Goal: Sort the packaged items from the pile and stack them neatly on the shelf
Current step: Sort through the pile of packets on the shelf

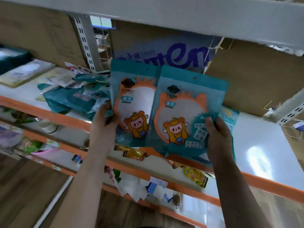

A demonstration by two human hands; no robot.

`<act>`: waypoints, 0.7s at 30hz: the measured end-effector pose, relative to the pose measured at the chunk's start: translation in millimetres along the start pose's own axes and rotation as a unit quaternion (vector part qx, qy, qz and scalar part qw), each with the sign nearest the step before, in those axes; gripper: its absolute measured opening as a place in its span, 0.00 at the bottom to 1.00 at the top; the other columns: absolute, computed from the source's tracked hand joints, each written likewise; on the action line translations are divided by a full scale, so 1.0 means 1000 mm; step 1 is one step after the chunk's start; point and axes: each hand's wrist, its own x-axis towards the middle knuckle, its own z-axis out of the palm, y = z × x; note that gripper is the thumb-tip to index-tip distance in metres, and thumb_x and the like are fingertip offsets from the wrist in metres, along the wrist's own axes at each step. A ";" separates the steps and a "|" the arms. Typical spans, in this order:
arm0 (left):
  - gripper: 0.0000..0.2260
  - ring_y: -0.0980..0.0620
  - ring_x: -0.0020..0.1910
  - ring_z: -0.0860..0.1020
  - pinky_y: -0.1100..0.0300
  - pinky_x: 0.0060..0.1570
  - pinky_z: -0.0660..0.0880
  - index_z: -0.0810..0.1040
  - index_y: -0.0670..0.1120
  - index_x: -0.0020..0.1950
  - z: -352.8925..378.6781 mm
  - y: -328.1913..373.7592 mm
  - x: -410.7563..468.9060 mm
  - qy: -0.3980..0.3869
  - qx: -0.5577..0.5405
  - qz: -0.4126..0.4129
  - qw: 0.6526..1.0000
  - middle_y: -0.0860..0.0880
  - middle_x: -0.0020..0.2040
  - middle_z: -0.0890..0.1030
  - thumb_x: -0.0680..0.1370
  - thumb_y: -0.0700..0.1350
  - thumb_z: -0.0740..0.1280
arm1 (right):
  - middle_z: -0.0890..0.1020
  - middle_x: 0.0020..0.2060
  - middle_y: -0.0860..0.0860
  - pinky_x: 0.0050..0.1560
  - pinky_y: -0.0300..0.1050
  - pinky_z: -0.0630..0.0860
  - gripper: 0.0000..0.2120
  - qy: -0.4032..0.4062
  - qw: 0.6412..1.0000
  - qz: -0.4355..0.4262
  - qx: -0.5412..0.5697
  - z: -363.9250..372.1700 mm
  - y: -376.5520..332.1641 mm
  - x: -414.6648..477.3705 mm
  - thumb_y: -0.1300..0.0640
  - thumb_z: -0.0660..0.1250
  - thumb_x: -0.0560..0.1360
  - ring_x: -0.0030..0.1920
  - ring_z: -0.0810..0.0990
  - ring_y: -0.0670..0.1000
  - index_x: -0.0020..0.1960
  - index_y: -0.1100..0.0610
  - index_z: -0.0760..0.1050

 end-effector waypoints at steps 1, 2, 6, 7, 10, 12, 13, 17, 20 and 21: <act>0.18 0.50 0.46 0.83 0.42 0.50 0.80 0.75 0.63 0.46 -0.014 -0.002 0.002 0.020 -0.006 0.001 1.000 0.55 0.46 0.83 0.78 0.37 0.64 | 0.82 0.40 0.52 0.44 0.52 0.80 0.06 -0.003 1.000 -0.012 -0.001 0.016 0.000 -0.003 0.57 0.62 0.81 0.41 0.81 0.53 0.49 0.54 0.79; 0.17 0.54 0.44 0.82 0.45 0.49 0.80 0.73 0.60 0.47 -0.030 -0.004 0.004 0.036 -0.008 0.003 0.999 0.55 0.46 0.82 0.79 0.35 0.62 | 0.82 0.39 0.51 0.42 0.51 0.79 0.07 -0.009 1.000 -0.021 -0.002 0.033 0.000 -0.006 0.58 0.62 0.81 0.40 0.81 0.53 0.48 0.52 0.78; 0.12 0.49 0.51 0.81 0.40 0.55 0.78 0.73 0.63 0.46 -0.108 -0.017 0.019 0.078 0.002 0.002 0.997 0.49 0.52 0.82 0.78 0.43 0.64 | 0.78 0.36 0.50 0.40 0.49 0.74 0.09 -0.048 0.998 -0.034 -0.003 0.107 0.004 -0.022 0.56 0.61 0.82 0.36 0.77 0.51 0.44 0.55 0.75; 0.10 0.45 0.52 0.81 0.37 0.54 0.77 0.74 0.64 0.45 -0.130 -0.022 0.025 0.085 0.007 0.001 0.996 0.47 0.52 0.82 0.76 0.46 0.65 | 0.78 0.34 0.48 0.39 0.47 0.74 0.09 -0.055 0.998 -0.031 -0.001 0.129 0.006 -0.026 0.55 0.61 0.81 0.35 0.77 0.49 0.44 0.55 0.75; 0.07 0.45 0.51 0.81 0.36 0.53 0.77 0.73 0.62 0.46 -0.195 -0.033 0.042 0.116 0.041 0.004 0.992 0.48 0.51 0.82 0.76 0.48 0.65 | 0.74 0.35 0.51 0.39 0.47 0.70 0.10 -0.060 0.997 -0.043 -0.018 0.196 0.017 -0.041 0.55 0.60 0.82 0.36 0.73 0.52 0.42 0.55 0.72; 0.09 0.48 0.50 0.79 0.38 0.53 0.77 0.72 0.61 0.47 -0.233 -0.036 0.054 0.135 0.075 0.021 0.988 0.51 0.49 0.81 0.78 0.45 0.63 | 0.71 0.40 0.54 0.43 0.48 0.66 0.10 -0.056 0.995 -0.061 -0.047 0.237 0.024 -0.050 0.51 0.59 0.80 0.40 0.69 0.52 0.44 0.54 0.72; 0.09 0.48 0.49 0.79 0.39 0.52 0.77 0.72 0.60 0.48 -0.254 -0.037 0.060 0.140 0.089 0.026 0.986 0.51 0.48 0.80 0.79 0.44 0.62 | 0.71 0.41 0.54 0.45 0.47 0.65 0.10 -0.056 0.994 -0.069 -0.061 0.259 0.029 -0.056 0.50 0.58 0.81 0.41 0.69 0.52 0.46 0.54 0.73; 0.06 0.48 0.46 0.79 0.45 0.47 0.78 0.72 0.51 0.51 -0.331 -0.048 0.082 0.165 0.124 0.023 0.978 0.50 0.45 0.80 0.81 0.40 0.60 | 0.74 0.41 0.51 0.44 0.45 0.65 0.11 -0.056 0.992 -0.073 -0.081 0.333 0.041 -0.076 0.53 0.55 0.84 0.39 0.71 0.49 0.51 0.59 0.71; 0.05 0.49 0.43 0.79 0.46 0.45 0.77 0.72 0.51 0.50 -0.378 -0.057 0.098 0.183 0.144 0.013 0.972 0.50 0.43 0.81 0.82 0.42 0.61 | 0.75 0.38 0.49 0.42 0.45 0.67 0.11 -0.057 0.992 -0.060 -0.094 0.382 0.048 -0.084 0.52 0.55 0.84 0.36 0.73 0.48 0.46 0.52 0.72; 0.05 0.49 0.42 0.80 0.46 0.44 0.77 0.72 0.52 0.49 -0.392 -0.061 0.105 0.190 0.145 0.006 0.971 0.51 0.43 0.81 0.82 0.42 0.61 | 0.75 0.37 0.50 0.41 0.46 0.67 0.11 -0.059 0.992 -0.055 -0.098 0.398 0.051 -0.085 0.51 0.55 0.84 0.36 0.73 0.49 0.45 0.51 0.71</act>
